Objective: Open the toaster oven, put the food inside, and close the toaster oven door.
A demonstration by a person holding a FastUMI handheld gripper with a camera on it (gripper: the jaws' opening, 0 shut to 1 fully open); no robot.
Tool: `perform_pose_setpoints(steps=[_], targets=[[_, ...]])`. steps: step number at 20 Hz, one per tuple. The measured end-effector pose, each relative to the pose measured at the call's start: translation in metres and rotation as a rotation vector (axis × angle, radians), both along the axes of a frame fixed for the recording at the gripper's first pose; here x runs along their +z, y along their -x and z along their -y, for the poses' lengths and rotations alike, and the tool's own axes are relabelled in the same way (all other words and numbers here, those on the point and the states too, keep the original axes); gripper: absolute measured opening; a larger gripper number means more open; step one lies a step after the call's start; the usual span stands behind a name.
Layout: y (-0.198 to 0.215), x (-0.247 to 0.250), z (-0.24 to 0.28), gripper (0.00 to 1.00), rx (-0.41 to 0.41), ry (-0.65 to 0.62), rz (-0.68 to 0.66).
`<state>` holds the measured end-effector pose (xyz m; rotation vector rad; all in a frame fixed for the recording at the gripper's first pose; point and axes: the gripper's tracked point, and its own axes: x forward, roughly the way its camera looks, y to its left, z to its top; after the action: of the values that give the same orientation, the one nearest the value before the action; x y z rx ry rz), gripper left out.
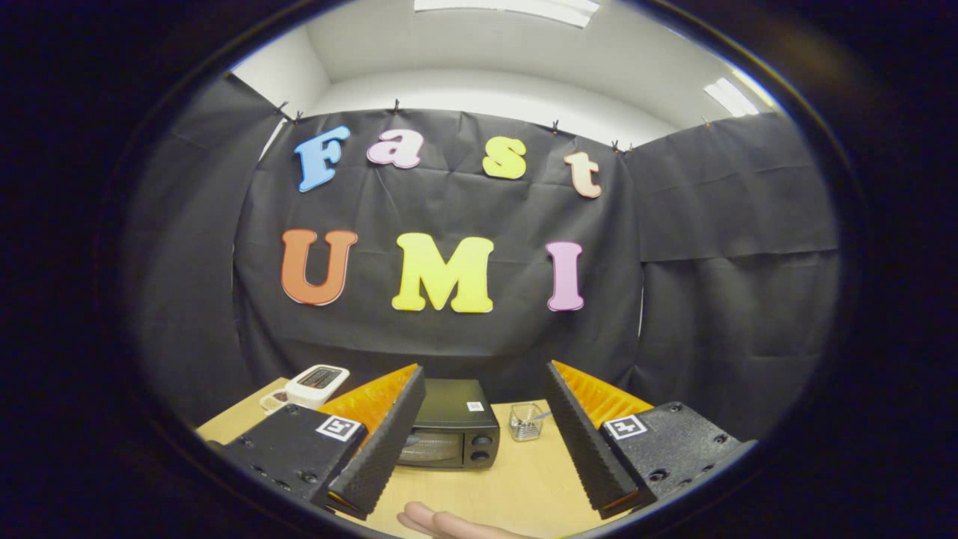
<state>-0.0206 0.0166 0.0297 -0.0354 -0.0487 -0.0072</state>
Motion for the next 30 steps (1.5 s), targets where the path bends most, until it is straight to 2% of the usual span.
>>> perform_pose_setpoints(steps=[4,9,14,18,22,28,30], targets=[[-0.016,-0.013,-0.016,1.00,0.031,-0.026,-0.014],[-0.067,-0.057,-0.050,1.00,0.076,-0.031,-0.075],[-0.119,-0.106,-0.079,1.00,0.088,-0.031,-0.137],[-0.155,-0.147,-0.090,1.00,0.066,-0.049,-0.228],[-0.168,-0.181,-0.103,1.00,0.063,-0.085,-0.309],[-0.171,-0.208,-0.113,1.00,0.052,-0.017,-0.345],[-0.173,-0.208,-0.113,1.00,0.061,-0.045,-0.331]])
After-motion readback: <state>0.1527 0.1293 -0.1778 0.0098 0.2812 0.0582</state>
